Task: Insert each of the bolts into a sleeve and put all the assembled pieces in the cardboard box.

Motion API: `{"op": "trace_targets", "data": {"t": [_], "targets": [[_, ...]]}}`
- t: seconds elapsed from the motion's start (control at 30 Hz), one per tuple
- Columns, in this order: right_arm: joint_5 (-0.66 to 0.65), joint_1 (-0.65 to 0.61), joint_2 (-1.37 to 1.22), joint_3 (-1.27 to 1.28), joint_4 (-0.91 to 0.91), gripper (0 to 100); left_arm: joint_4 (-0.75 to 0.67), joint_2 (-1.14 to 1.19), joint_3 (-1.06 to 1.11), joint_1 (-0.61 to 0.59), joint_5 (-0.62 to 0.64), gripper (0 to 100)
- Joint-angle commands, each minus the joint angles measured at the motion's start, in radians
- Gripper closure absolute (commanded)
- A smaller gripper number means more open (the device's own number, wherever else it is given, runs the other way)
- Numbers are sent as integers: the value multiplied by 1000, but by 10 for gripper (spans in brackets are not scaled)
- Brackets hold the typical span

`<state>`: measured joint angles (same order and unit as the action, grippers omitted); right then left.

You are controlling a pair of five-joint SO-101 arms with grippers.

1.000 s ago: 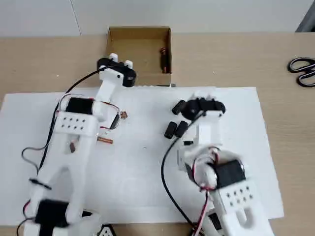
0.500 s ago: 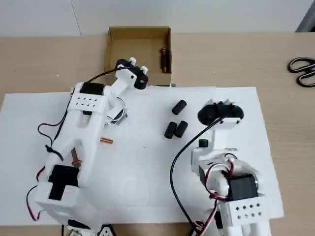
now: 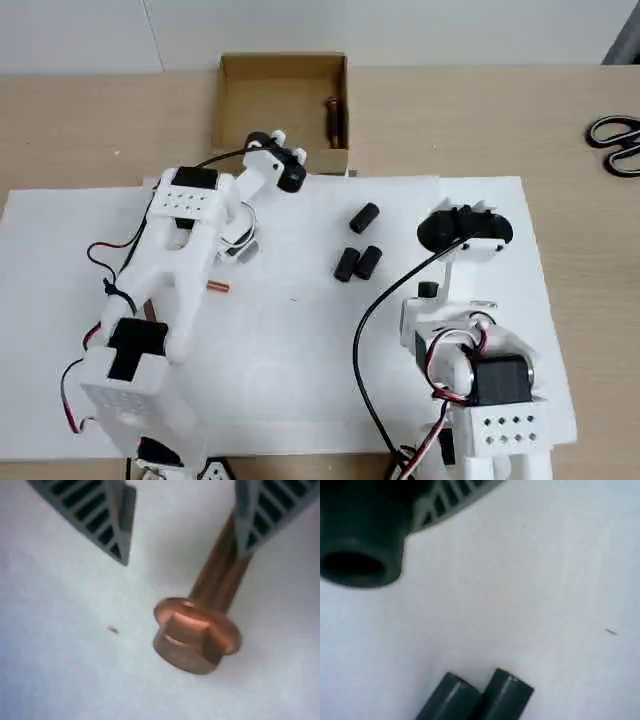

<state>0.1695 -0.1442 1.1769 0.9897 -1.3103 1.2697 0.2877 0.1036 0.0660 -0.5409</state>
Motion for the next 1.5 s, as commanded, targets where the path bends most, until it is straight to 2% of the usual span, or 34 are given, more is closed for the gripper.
{"op": "trace_targets", "data": {"t": [0.0,0.37,0.8,1.03,1.1,1.23,1.47], "targets": [[-12,10,16,-5,24,996,-41,0,-39,0,-3,862],[-12,10,16,-5,24,996,-57,5,-96,-52,-3,865],[-12,10,16,-5,24,996,-35,92,-105,8,-3,866],[-12,10,16,-5,24,996,-35,106,-105,2,-3,867],[-12,10,16,-5,24,996,-35,109,-105,2,-3,885],[-12,10,16,-5,24,996,-35,133,-105,6,-3,992],[-12,10,18,-5,24,996,-9,138,-108,5,-3,995]]}}
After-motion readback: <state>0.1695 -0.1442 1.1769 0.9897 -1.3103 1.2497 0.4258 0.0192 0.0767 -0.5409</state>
